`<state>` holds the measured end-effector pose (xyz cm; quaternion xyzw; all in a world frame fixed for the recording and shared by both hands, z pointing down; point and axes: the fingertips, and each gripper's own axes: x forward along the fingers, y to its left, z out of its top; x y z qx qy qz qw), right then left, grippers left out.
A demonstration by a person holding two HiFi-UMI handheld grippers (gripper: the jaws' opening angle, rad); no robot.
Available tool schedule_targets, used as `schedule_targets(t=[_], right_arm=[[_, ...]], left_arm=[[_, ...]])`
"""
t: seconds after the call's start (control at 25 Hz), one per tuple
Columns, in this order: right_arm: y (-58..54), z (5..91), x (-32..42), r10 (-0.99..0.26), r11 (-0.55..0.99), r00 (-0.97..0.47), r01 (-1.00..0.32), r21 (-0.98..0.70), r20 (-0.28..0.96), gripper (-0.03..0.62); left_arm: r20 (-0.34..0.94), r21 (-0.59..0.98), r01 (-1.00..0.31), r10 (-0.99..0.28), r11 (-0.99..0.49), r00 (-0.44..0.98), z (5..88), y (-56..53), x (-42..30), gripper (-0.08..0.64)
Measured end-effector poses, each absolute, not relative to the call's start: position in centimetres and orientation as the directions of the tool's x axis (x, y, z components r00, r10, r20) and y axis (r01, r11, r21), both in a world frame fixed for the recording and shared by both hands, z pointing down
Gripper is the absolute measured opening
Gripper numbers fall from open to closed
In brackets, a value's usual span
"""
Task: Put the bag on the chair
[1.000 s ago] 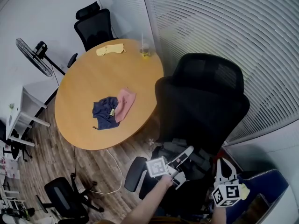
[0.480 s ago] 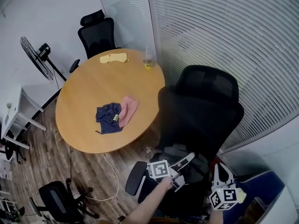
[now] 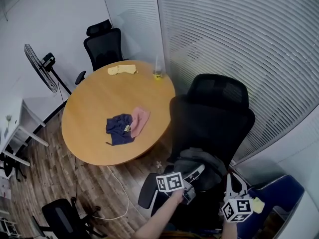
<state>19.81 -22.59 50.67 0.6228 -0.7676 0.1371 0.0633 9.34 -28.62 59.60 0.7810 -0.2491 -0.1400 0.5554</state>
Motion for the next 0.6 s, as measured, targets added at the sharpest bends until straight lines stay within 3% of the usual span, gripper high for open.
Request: schedule_targets(t=[0.2, 0.36, 0.6], right_arm=[[-20.8, 49.7, 18.9, -0.949, 0.179, -0.204, -0.976, -0.121, 0.242, 0.012], [-19.4, 48.9, 17.5, -0.956, 0.171, -0.197, -0.976, -0.133, 0.218, 0.012], [-17.4, 47.4, 16.7, -0.965, 0.164, -0.179, -0.982, -0.090, 0.193, 0.012]], left_arm=[[0.162, 0.797, -0.423, -0.524, -0.430, 0.836, 57.3, -27.0, 8.7, 0.169], [0.121, 0.727, -0.426, -0.509, -0.539, 0.852, 53.9, -25.4, 8.5, 0.046], [0.154, 0.570, -0.518, -0.536, -0.638, 0.830, 50.7, -23.8, 7.4, 0.023]])
